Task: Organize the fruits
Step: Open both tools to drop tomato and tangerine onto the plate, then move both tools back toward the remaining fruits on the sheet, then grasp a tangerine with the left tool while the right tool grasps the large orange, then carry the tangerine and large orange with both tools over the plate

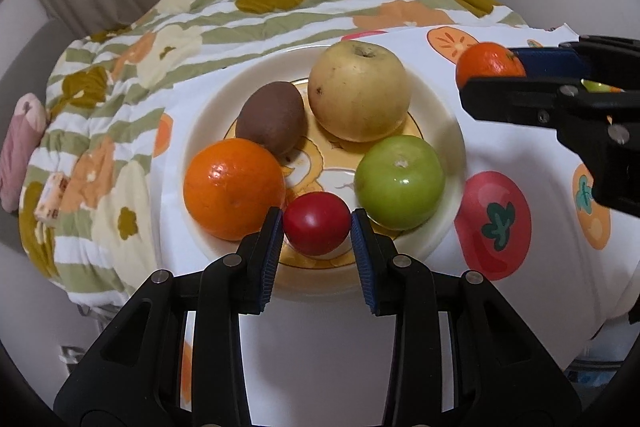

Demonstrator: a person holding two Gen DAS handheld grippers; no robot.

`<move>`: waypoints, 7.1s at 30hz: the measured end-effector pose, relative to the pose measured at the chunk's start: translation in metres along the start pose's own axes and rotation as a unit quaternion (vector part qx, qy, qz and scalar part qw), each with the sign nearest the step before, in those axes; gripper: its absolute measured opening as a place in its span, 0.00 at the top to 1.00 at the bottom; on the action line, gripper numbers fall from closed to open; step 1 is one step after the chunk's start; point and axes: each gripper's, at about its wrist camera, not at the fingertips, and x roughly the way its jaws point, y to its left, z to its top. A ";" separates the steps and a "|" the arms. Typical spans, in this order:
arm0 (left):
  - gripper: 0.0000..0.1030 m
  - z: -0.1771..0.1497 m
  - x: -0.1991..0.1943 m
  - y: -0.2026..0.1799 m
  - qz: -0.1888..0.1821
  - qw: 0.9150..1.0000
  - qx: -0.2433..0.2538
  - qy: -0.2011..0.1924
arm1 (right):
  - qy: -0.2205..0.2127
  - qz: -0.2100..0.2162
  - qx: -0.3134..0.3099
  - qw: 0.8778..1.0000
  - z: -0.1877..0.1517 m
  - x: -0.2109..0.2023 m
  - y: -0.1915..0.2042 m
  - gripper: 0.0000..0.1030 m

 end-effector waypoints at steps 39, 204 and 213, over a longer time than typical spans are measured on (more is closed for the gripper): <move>0.00 -0.014 -0.018 0.022 0.034 0.999 -0.026 -0.014 | 0.033 0.042 0.022 0.998 -0.002 0.024 -0.008 0.14; 0.59 0.052 -0.070 -0.047 0.070 0.994 -0.011 -0.085 | -0.085 -0.036 -0.019 0.996 -0.024 -0.113 -0.077 0.48; 0.59 0.034 -0.041 0.008 0.056 0.996 -0.008 -0.062 | -0.069 -0.019 -0.020 0.997 -0.004 -0.072 -0.021 0.48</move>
